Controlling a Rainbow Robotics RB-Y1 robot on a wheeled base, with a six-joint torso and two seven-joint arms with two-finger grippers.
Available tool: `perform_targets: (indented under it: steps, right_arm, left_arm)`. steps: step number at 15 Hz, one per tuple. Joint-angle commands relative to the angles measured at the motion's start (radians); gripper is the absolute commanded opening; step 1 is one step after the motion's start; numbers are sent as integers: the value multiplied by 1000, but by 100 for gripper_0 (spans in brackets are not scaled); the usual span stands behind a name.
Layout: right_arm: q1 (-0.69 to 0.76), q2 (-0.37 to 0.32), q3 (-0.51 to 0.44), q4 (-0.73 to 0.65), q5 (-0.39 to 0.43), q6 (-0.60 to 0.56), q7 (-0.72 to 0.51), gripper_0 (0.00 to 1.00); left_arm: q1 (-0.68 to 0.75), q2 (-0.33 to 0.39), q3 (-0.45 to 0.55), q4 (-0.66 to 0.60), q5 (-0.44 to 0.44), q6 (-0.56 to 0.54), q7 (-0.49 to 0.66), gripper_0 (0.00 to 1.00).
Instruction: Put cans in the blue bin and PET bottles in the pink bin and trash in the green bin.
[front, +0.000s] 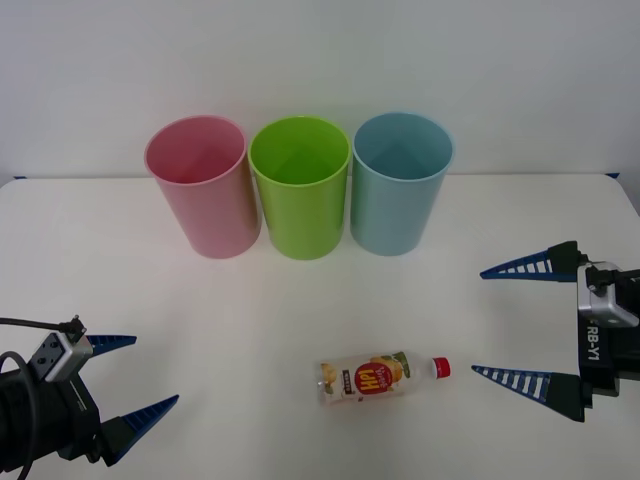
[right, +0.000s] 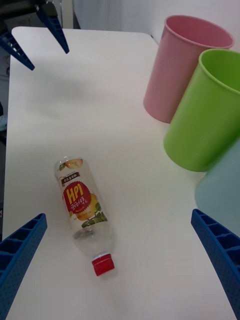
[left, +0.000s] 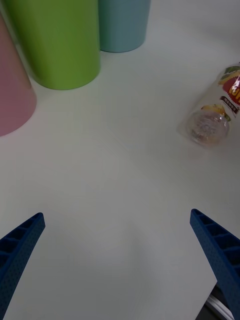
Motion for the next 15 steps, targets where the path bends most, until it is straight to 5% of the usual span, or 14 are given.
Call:
perform_targets:
  steps: [1, 7, 15]
  right_arm:
    - [-27, 7, 64, -49, 123, 11, 12, 100]
    - [-59, 8, 186, -75, 338, 43, 36, 100]
    - [-24, 14, 284, -43, 404, 42, 44, 100]
  left_arm:
    - [0, 0, 0, 0, 0, 0, 0, 100]
    - [0, 0, 0, 0, 0, 0, 0, 100]
    - [0, 0, 0, 0, 0, 0, 0, 100]
